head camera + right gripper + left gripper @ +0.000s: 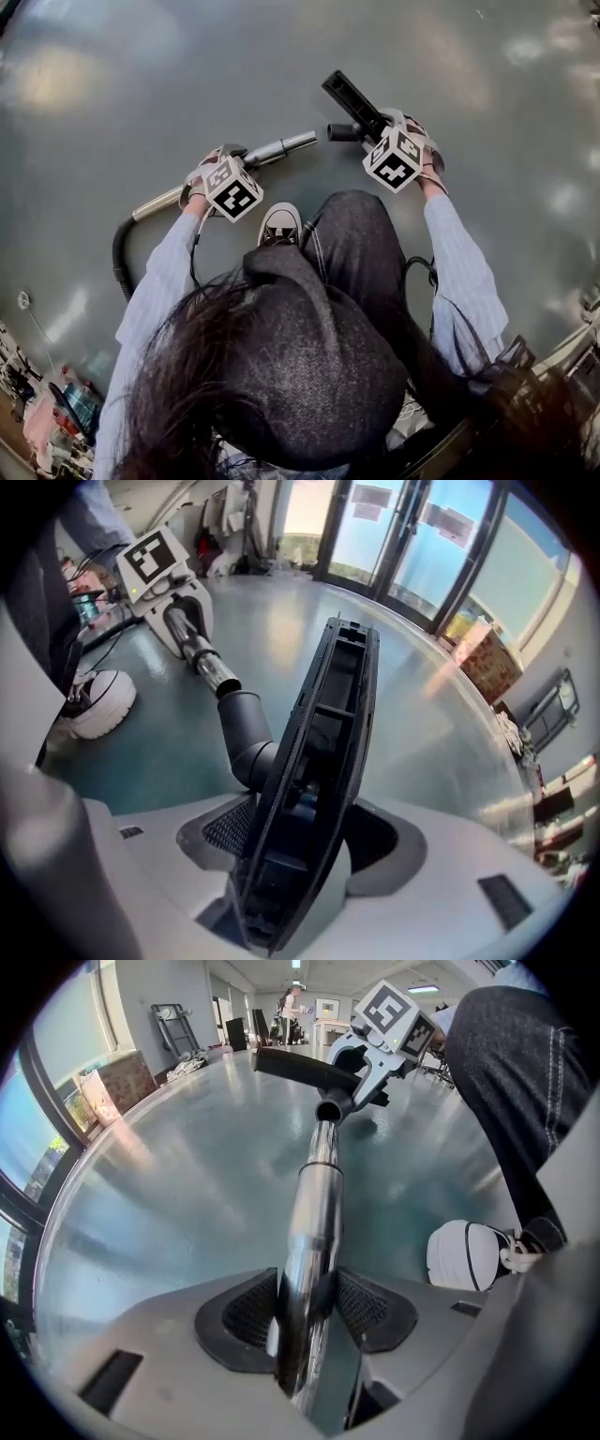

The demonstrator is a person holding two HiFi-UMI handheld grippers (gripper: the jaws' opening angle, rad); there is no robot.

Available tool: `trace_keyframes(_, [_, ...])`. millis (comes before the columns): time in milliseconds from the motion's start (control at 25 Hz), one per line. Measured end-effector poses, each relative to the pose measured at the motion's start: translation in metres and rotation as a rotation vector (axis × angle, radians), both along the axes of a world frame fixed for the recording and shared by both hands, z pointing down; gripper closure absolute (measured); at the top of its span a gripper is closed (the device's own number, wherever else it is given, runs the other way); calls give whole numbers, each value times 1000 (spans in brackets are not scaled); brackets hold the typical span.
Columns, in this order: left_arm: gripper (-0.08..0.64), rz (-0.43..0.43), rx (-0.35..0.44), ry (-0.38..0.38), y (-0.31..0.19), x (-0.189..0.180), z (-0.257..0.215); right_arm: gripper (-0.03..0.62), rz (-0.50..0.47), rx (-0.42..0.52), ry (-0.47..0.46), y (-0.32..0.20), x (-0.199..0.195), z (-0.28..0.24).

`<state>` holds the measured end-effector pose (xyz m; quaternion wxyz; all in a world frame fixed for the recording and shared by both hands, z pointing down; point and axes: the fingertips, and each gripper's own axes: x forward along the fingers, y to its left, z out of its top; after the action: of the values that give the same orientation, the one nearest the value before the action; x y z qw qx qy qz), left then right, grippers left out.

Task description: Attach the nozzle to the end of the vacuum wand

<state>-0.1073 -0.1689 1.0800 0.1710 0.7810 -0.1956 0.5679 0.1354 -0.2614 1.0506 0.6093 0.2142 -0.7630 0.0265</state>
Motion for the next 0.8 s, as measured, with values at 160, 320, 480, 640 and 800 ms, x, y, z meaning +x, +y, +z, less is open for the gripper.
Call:
trace_keyframes(160, [371,6,12,20,-5,1,-12,304,-103,22,49,4,-16,4])
trace_keyframes(320, [376,29,20,17,-8,5,-17,304,-101,32,30,2,-21,1])
trace_keyframes(480, [377,40,10,9,-7,5,-17,304,-141,56,32,-8,-28,-11])
trace_keyframes(640, [379,54,21,-5,-9,7,-21,304,-229,87,71,-15,-32,-21])
trace_keyframes(800, [382,71,20,-17,-8,4,-17,304,-283,118,95,-21,-40,-20])
